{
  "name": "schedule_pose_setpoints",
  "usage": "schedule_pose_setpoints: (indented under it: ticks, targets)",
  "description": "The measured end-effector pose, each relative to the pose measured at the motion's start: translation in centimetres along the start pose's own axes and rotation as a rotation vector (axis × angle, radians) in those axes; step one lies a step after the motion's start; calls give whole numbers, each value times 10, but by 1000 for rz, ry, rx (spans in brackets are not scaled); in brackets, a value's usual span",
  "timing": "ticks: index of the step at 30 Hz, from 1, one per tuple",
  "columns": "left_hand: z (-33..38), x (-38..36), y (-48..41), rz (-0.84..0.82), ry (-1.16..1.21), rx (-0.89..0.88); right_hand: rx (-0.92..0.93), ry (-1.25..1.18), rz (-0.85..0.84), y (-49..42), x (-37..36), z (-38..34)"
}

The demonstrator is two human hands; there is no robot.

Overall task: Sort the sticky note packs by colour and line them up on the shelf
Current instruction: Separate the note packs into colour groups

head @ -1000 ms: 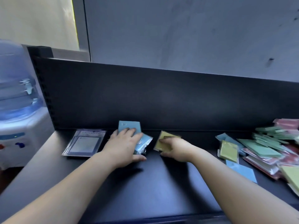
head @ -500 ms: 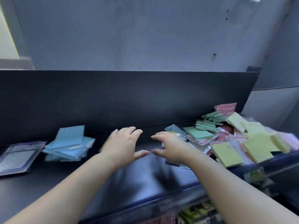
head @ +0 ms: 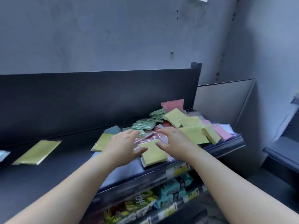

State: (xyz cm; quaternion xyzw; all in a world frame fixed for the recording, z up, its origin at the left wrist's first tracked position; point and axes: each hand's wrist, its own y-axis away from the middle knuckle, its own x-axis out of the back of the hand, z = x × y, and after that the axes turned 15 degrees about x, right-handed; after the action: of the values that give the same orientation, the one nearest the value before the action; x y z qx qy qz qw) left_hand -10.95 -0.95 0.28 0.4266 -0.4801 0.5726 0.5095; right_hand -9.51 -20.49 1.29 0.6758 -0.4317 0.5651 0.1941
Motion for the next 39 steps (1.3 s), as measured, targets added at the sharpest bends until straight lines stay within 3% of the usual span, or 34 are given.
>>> schedule_pose_setpoints:
  ticks: [12, 19, 31, 39]
  targets:
    - [42, -16, -87, -55, -16, 178, -111, -9, 70, 4, 17, 81]
    - [42, -29, -158, -180, -60, 285, -180, 9, 3, -34, 16, 113]
    - [44, -39, -215, -348, -42, 185, -296, 114, -168, -100, 13, 144]
    - [33, -32, -209, -295, -46, 212, -261, 25, -51, -112, 11, 143]
